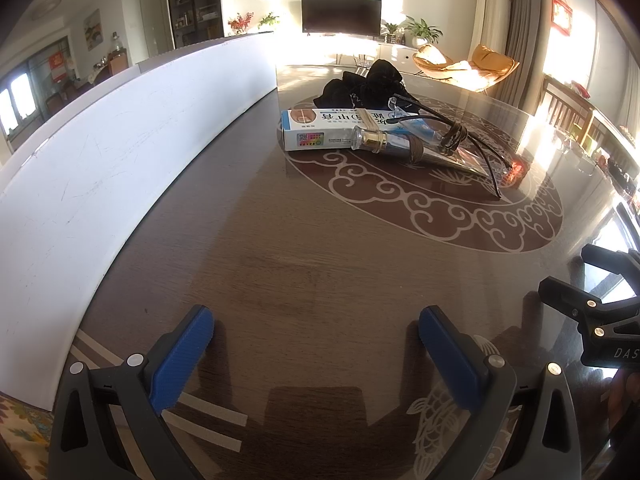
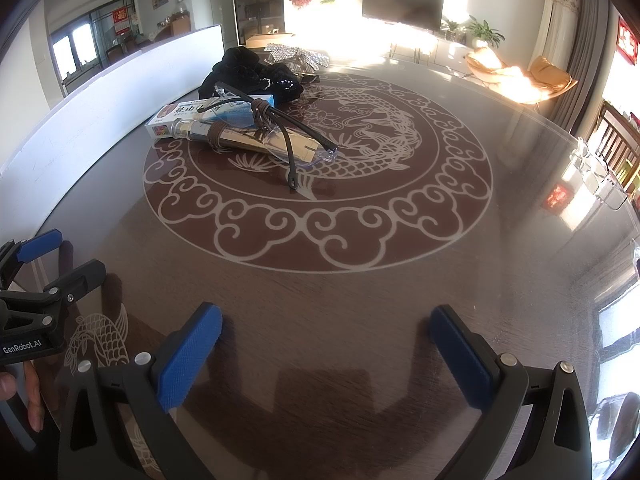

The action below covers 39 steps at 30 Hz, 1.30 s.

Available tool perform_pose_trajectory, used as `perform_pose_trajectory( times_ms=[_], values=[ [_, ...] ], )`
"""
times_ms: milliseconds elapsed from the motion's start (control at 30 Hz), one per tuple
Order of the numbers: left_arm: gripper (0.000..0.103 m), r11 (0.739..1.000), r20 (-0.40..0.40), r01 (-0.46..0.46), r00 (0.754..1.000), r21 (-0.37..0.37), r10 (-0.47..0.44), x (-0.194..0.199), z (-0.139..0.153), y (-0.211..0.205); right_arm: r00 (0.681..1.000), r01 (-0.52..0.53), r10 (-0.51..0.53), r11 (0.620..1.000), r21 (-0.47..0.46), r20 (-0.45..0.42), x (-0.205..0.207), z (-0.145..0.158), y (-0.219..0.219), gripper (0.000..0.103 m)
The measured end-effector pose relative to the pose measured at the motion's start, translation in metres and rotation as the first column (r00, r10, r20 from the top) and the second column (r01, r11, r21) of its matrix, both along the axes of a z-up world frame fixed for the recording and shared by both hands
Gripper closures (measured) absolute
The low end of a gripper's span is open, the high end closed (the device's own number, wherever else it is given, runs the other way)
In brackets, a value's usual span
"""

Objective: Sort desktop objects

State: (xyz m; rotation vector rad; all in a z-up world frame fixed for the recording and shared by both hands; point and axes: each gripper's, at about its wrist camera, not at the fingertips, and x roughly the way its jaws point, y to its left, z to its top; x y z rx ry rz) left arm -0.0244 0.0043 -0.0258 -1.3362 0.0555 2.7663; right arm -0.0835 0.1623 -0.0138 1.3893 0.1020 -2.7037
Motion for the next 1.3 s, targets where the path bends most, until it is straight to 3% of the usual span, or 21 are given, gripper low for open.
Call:
perform_pose_trajectory(
  times_ms=[1300],
  values=[
    [0.000, 1.000, -0.011, -0.009, 1.000, 0.001, 0.009, 0.0019, 0.0012, 0.0003, 1.000, 0.000, 0.000, 1.000, 0.000, 0.000, -0.0003, -0.0001, -0.0001, 0.000]
  ],
)
